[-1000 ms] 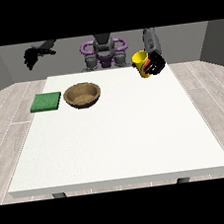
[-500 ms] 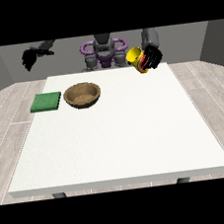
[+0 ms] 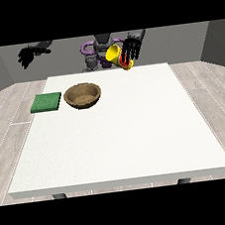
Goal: Pick the cup and pour the ball into the bowl, then pick the bowl and place it on the pad
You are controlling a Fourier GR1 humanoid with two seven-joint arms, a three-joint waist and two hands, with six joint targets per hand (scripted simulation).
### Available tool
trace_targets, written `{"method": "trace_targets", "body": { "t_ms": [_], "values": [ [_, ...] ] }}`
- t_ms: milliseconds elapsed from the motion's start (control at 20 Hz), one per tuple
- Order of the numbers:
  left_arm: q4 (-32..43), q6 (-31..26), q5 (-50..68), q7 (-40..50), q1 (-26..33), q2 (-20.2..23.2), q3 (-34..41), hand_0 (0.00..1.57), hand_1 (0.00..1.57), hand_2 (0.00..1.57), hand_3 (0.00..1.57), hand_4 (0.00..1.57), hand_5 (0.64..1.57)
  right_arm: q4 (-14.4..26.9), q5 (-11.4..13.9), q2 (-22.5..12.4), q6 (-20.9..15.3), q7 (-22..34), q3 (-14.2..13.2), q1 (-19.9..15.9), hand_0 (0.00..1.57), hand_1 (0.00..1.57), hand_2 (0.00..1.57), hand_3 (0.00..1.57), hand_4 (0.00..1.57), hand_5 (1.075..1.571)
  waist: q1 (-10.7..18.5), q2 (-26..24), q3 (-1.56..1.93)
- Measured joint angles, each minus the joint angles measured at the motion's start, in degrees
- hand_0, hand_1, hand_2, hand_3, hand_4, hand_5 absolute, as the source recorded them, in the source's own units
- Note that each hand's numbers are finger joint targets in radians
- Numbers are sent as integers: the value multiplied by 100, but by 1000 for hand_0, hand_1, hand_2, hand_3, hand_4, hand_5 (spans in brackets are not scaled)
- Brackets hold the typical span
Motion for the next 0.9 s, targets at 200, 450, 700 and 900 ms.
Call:
{"method": "trace_targets", "body": {
  "t_ms": [200,450,700,900],
  "values": [
    [118,-274,-924,614,-312,-286,-688,1490,1490,1571,1571,1505,1316,216,47,-16,36,-102,-13,49,0,0,0,0,0,1571,10,-153,2],
    [313,-826,-1900,1050,-645,-688,-1481,1509,1509,1571,1571,1571,1042,390,20,-128,155,-169,-58,-87,0,0,0,0,0,1570,-61,-41,1],
    [615,-1438,-2923,1270,-863,-875,-2358,1498,1498,1571,1571,1491,1236,452,1,-79,160,-107,-17,-227,0,0,0,0,0,1571,-105,-69,-1],
    [725,-1924,-3496,1286,-942,-986,-2820,1451,1451,1571,1571,1529,1143,514,11,-98,201,-137,-18,-175,0,0,0,0,0,1571,-76,-179,-6]
  ]
}}
